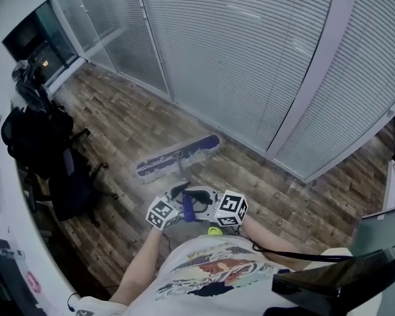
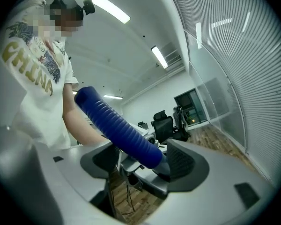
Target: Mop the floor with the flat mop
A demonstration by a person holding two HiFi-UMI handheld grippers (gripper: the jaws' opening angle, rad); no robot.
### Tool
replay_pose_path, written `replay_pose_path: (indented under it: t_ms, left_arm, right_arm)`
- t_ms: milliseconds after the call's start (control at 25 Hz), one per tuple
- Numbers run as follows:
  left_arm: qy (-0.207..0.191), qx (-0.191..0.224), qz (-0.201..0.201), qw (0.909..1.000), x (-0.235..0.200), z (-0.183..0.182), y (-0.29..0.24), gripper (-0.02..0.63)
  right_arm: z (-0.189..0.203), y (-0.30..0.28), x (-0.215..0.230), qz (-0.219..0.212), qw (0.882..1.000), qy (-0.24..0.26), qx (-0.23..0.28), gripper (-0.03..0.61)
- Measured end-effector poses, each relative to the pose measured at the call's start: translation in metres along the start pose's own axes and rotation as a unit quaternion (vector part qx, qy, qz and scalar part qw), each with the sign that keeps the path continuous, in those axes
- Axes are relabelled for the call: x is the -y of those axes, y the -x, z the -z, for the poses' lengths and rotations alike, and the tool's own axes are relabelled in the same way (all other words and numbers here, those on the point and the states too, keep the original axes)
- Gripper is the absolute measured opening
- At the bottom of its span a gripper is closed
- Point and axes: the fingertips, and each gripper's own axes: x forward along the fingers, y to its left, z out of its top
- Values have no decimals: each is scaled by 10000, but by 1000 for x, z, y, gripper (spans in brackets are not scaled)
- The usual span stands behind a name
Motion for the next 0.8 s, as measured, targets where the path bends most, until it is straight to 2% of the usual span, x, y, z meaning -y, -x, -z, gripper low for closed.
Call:
replay_pose_path:
  t_ms: [280, 800]
  left_arm:
    - [52, 46, -90, 9999, -7, -5, 0, 222]
    - [30, 44, -62, 10000, -2, -5, -9, 222]
  right_arm:
    - [-5, -4, 3, -255, 9995, 92, -164, 297]
    - [-2, 7, 5, -202, 9996, 84, -156, 296]
